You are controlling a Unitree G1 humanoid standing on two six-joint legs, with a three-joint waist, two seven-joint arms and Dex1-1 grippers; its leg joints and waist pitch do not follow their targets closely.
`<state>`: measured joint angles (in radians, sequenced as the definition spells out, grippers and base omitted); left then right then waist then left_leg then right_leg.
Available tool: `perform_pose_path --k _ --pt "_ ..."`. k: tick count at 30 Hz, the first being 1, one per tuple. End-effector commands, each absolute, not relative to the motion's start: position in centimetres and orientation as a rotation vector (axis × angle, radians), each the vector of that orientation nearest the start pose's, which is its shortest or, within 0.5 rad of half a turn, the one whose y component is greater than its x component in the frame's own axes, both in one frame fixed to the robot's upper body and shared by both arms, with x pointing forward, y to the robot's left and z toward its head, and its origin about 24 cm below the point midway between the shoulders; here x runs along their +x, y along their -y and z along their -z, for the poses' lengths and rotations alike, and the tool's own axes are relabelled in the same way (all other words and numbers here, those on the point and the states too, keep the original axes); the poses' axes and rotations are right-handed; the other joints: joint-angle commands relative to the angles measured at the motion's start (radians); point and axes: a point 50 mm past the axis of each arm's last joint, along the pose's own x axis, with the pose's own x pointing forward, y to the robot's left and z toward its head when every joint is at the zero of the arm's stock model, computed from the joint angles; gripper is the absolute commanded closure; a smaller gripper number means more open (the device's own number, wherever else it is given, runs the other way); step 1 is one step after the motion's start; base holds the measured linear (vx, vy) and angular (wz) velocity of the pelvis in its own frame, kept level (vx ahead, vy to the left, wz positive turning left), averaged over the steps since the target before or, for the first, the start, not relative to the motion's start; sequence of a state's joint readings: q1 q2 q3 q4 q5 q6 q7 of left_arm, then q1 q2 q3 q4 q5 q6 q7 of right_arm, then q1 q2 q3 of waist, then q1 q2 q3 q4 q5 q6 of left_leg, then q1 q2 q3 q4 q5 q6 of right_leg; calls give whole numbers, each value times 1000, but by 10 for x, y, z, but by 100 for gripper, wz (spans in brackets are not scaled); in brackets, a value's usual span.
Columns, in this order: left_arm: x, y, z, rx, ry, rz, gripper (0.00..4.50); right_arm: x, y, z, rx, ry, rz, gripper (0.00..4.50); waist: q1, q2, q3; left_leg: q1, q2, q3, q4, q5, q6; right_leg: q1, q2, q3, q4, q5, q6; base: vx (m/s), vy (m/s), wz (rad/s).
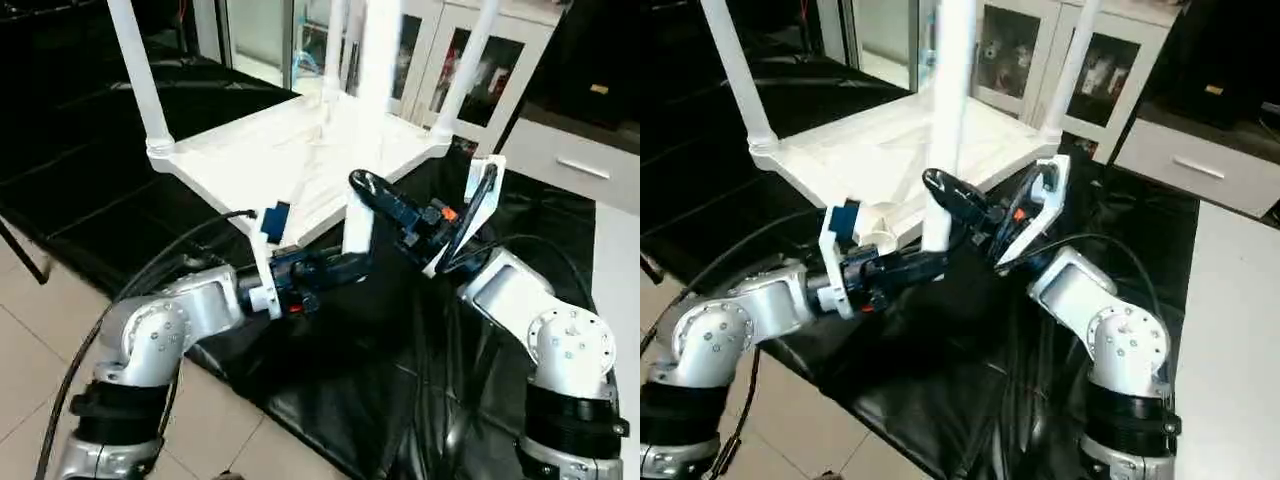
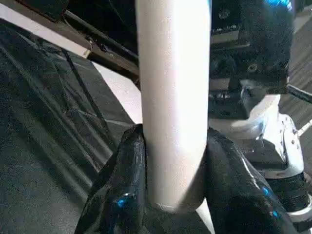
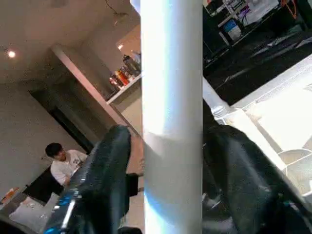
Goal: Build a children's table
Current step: Pick table leg
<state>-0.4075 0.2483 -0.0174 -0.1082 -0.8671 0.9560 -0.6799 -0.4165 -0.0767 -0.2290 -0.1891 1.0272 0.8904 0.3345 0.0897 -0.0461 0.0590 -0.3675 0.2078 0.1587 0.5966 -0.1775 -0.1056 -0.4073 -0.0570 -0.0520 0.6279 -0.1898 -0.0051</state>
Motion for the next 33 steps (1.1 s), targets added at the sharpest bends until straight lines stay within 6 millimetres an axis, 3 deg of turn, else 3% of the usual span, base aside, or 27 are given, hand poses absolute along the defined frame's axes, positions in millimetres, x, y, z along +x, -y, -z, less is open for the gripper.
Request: perform_pose_path --k 1,14,21,28,33 --pt "269 -92 -134 -542 -295 1253 311 288 121 -158 803 -76 -849 143 0 14 -70 6 7 7 -71 -153 -59 56 -56 41 -76 -188 -88 0 0 0" --pt "264 -105 -135 -522 -266 1250 314 301 140 -157 770 -73 -750 31 -1 9 -70 5 5 10 -69 -143 -54 56 -54 41 -76 -195 -84 0 0 0" --pt "259 -107 -138 -511 -249 1284 314 317 159 -158 808 -57 -612 14 -2 9 -71 6 5 11 -68 -142 -55 55 -53 41 -74 -191 -90 0 0 0" --pt "256 -107 -138 -518 -238 1312 314 319 160 -153 843 -95 -612 0 -1 7 -72 5 4 12 -67 -127 -48 58 -53 41 -70 -163 -97 0 0 0" --pt "255 -108 -139 -509 -231 1325 314 328 169 -147 890 -109 -518 0 -4 7 -71 7 4 12 -68 -139 -53 55 -53 40 -72 -193 -96 0 0 0"
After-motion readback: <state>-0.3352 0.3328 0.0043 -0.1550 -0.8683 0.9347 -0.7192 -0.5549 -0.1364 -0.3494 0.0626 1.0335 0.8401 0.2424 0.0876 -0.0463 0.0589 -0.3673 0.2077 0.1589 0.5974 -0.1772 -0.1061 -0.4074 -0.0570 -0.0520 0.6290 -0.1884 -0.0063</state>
